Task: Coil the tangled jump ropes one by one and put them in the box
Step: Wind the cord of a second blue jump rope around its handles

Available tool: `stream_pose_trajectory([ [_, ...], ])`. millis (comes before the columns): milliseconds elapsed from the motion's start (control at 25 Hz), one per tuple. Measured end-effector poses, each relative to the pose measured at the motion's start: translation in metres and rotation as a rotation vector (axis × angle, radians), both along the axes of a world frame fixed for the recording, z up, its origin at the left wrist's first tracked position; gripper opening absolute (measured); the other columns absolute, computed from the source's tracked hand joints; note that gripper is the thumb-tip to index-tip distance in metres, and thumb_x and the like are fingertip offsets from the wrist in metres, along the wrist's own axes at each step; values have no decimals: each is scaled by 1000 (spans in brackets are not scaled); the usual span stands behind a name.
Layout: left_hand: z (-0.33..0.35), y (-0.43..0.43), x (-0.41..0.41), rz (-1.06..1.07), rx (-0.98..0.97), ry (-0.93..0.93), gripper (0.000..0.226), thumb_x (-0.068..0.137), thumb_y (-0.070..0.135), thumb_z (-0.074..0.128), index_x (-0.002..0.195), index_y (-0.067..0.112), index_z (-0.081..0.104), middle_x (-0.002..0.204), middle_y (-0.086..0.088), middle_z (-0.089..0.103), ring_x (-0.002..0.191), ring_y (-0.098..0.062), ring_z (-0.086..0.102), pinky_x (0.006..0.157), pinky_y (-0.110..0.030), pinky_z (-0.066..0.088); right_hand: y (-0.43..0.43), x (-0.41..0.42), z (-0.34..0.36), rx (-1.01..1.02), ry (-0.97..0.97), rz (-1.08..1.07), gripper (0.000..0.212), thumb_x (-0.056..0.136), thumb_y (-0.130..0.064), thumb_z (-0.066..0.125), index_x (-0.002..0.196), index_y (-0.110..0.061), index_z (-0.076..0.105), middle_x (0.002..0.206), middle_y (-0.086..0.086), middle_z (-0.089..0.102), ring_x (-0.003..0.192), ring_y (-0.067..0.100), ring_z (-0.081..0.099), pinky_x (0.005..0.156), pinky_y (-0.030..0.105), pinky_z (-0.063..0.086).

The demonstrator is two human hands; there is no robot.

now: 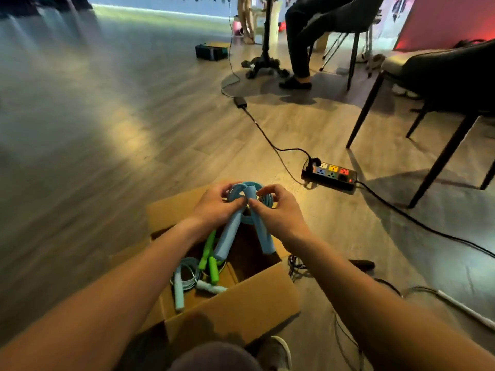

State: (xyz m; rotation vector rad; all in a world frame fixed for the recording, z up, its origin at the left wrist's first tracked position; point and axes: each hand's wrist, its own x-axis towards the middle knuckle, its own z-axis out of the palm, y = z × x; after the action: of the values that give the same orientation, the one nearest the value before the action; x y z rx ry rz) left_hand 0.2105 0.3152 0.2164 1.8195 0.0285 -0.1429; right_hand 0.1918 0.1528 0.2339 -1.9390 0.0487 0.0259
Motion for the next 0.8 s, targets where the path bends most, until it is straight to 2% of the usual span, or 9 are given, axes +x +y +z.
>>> stream_pose_trajectory([
  [120,-70,15,21,86,-21,134,38,87,17,75,116,35,59,113,-14,65,101,-31,67,78,-43,60,14,31,-60,-104,132,107,25,92,-28,66,114,-20,58,104,-6,54,92,10,54,69,17,49],
  [280,-148,27,39,251,-7,320,43,85,16,77,114,18,45,107,-15,62,88,-28,67,63,-34,55,35,64,-140,-121,311,164,29,94,-25,59,121,-21,51,121,5,55,99,19,57,70,29,47],
  [400,-200,32,51,315,105,374,31,83,21,79,95,15,51,92,-11,59,81,-24,60,65,-36,52,51,82,-193,-157,395,184,31,95,-22,56,124,-19,47,127,10,50,104,23,55,72,29,44],
  [520,-232,35,59,297,124,426,22,84,25,79,85,12,61,83,-9,63,77,-22,62,68,-37,52,63,92,-224,-119,458,111,29,94,-19,59,122,-17,50,127,10,52,98,18,53,75,30,46],
  [600,-243,36,63,269,42,494,15,86,17,77,94,11,65,95,-12,71,86,-23,68,77,-36,57,68,96,-238,-106,472,60,31,93,-14,60,123,-14,53,125,9,56,99,18,54,77,28,45],
  [680,-249,37,66,191,-14,543,28,85,5,74,112,8,66,111,-14,71,101,-23,68,90,-34,56,66,98,-248,-163,457,51,36,95,-9,57,130,-10,53,130,10,59,113,22,57,84,24,42],
  [720,-253,39,67,120,52,520,37,83,3,76,118,8,65,114,-10,70,106,-20,66,90,-29,55,65,99,-255,-213,450,75,38,96,-7,54,133,-9,52,133,12,58,120,25,56,87,24,41],
  [800,-259,41,64,-38,304,406,48,77,9,83,121,16,64,113,2,67,111,-13,62,86,-17,49,62,93,-263,-247,429,91,33,98,-7,50,131,-7,53,128,15,61,115,28,59,76,21,41],
])
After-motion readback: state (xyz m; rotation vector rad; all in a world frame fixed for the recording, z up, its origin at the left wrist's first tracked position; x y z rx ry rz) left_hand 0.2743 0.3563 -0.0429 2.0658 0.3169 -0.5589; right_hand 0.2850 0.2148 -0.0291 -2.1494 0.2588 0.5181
